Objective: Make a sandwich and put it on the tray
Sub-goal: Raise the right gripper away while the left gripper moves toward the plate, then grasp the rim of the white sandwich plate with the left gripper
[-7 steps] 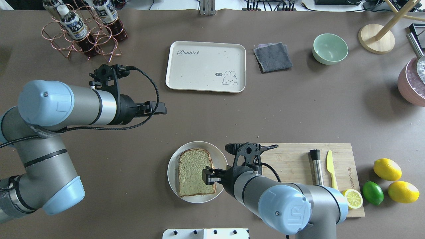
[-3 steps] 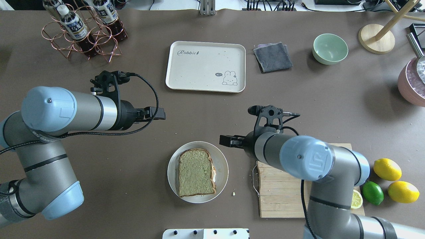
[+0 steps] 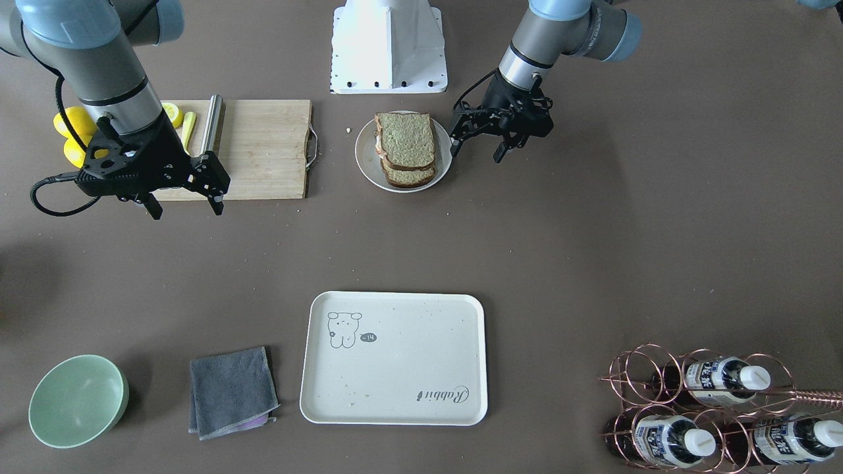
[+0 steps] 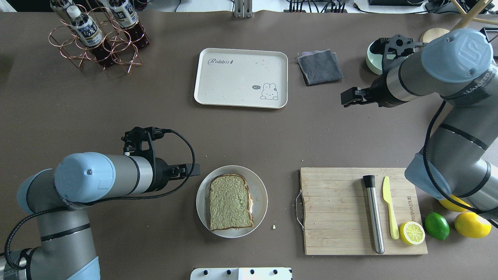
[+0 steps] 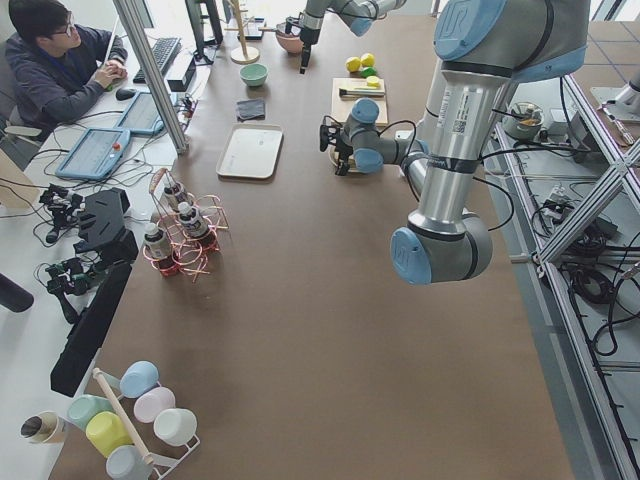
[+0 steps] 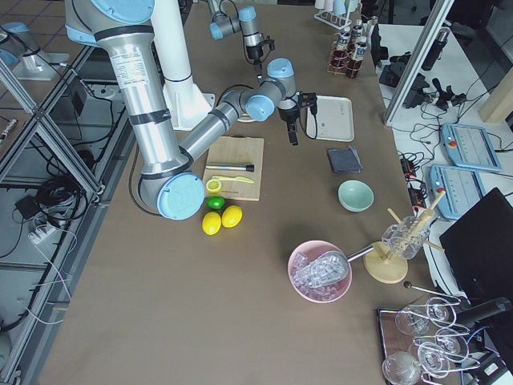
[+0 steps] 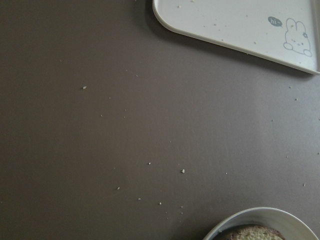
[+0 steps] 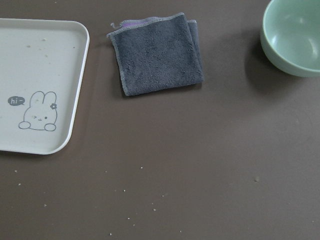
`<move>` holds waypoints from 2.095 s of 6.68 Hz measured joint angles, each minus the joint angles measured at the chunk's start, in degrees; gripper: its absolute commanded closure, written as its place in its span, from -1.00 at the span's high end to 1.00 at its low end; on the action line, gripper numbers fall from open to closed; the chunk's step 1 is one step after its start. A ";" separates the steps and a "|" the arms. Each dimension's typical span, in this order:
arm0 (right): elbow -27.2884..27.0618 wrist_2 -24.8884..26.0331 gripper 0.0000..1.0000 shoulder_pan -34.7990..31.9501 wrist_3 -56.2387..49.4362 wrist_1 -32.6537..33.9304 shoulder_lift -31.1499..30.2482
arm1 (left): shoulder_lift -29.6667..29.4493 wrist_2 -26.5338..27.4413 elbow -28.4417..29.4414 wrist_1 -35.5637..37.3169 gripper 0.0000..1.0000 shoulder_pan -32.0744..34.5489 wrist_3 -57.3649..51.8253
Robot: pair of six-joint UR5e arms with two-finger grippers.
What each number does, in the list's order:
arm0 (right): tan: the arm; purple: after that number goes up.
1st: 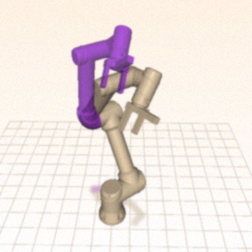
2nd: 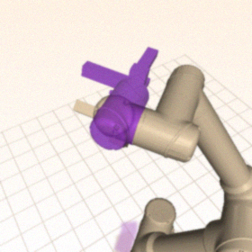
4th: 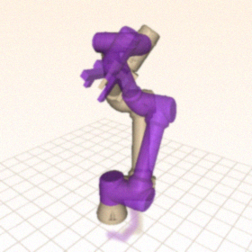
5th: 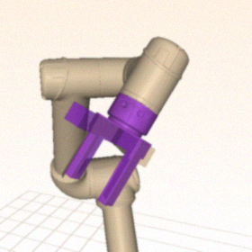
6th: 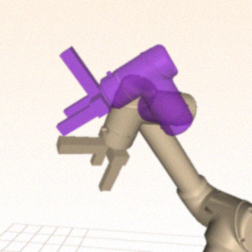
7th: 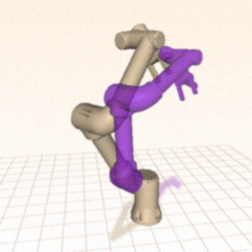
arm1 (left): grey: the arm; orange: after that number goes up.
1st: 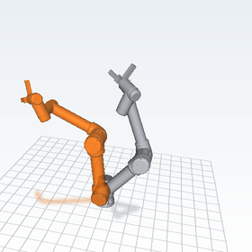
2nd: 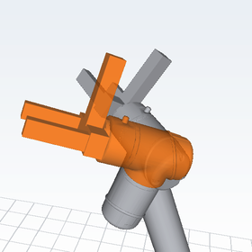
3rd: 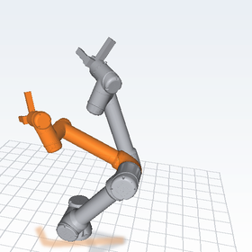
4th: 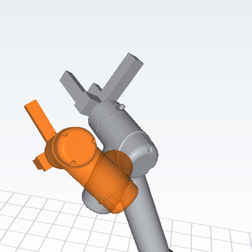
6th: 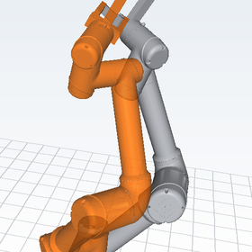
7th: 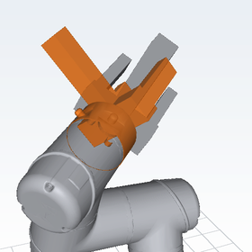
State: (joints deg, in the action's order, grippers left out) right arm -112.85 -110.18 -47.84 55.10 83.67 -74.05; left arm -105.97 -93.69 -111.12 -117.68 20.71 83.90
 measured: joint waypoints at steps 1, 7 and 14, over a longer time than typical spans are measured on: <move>-0.02 -0.92 1.00 -1.67 -1.54 -0.73 -1.69 | 0.02 2.26 0.27 -0.05 0.82 -2.80 0.89; 0.08 -1.42 1.00 -3.21 -2.02 -8.93 -7.80 | -0.63 6.27 3.63 -0.35 -0.08 -8.38 2.06; 0.18 -1.33 1.00 -3.22 -2.06 -8.99 -7.98 | -3.67 5.84 5.00 -0.47 -1.00 -6.19 1.86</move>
State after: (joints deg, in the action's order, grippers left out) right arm -112.68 -111.51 -51.06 53.04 74.68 -82.04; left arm -109.64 -87.85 -106.12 -118.15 14.51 85.76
